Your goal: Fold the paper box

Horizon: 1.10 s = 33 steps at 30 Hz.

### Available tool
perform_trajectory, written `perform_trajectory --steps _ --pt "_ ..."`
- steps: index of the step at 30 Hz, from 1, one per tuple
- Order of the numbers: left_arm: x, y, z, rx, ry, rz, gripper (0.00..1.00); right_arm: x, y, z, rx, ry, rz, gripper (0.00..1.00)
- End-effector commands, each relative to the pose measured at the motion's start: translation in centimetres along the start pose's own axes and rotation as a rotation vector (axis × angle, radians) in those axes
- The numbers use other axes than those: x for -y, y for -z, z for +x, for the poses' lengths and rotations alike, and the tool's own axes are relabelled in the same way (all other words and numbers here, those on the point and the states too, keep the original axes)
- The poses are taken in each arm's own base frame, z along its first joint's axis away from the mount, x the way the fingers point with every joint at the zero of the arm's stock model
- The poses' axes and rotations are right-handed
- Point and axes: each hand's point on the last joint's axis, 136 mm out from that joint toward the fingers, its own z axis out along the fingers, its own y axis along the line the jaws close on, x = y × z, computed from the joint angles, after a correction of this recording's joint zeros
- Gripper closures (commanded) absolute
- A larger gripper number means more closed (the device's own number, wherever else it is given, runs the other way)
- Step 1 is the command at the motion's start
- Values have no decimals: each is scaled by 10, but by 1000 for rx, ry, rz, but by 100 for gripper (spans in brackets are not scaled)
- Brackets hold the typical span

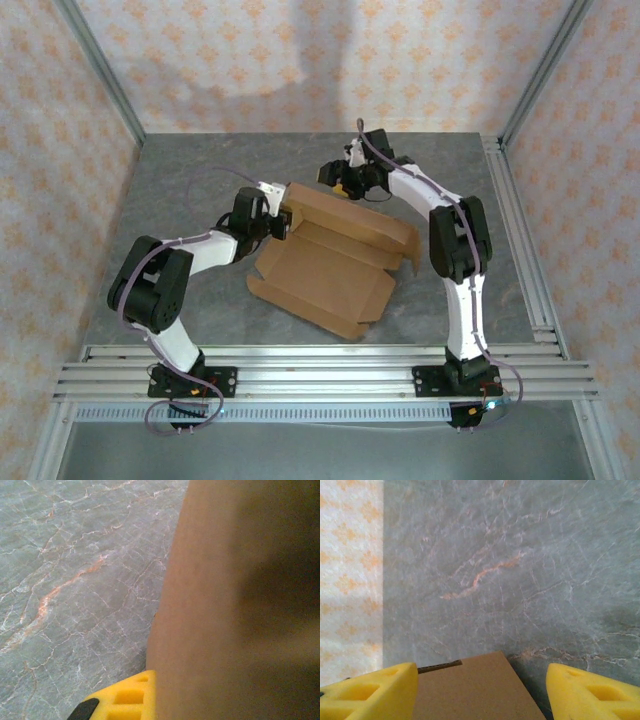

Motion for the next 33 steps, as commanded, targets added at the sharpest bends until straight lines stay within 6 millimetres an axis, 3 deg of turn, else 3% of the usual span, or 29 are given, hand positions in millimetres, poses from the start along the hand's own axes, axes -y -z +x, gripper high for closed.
perform_trajectory --steps 1,5,10,21,28,33 --pt "-3 11 -35 109 53 -40 100 -23 -4 26 -107 96 -40 33" --pt "-20 7 -43 94 153 -140 100 -35 -9 42 -147 141 -51 33" --pt "-27 3 -51 108 208 -176 100 -53 -17 55 -179 182 -79 33" --pt "-32 7 -47 115 153 -206 100 -46 0 17 -38 161 -63 32" --pt "-25 12 -48 144 142 -165 100 -41 -9 9 -76 188 -35 32" --pt "-27 11 -42 132 151 -173 100 -43 -19 16 -116 212 -47 32"
